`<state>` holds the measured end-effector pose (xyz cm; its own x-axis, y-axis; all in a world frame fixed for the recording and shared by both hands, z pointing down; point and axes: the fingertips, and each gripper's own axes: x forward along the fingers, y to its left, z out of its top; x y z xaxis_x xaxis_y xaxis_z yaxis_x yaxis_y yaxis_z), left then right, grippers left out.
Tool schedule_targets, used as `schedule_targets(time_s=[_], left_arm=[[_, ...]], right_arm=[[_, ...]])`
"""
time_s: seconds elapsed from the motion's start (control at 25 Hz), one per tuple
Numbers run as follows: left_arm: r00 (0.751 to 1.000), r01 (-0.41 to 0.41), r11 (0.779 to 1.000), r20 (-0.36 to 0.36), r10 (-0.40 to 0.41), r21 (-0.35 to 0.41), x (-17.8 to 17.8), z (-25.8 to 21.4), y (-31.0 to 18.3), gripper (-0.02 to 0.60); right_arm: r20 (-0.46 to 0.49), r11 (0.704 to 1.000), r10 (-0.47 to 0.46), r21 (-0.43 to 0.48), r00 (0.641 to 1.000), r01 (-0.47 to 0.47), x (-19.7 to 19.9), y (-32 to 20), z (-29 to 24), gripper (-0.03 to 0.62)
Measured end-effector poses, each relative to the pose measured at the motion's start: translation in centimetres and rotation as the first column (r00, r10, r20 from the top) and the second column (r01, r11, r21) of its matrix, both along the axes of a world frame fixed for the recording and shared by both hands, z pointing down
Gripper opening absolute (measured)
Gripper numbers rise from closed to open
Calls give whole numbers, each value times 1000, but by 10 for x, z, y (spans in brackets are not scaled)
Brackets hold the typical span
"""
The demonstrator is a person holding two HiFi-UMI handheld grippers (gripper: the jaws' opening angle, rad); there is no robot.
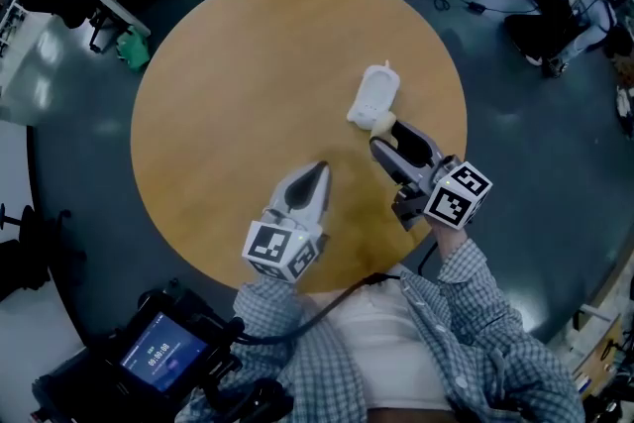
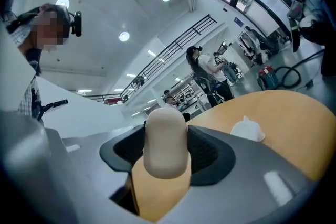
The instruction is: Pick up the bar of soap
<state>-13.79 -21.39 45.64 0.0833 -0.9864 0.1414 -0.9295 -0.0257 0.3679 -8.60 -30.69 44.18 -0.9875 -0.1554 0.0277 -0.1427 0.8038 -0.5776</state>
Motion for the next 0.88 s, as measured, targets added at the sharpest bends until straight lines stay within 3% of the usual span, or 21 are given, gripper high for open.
schedule_targets(time_s=[0.28,0.88], left_arm=[[1000,6,1000,12,-6,-15,-3,3,5,-2],[1000,-15,1000,27,15,-3,2,2,0,-2]], right_arm=[[73,995,75,-74,994,-70,12,0,-9,258],[84,994,97,-63,992,-92,18,-1,-14,258]])
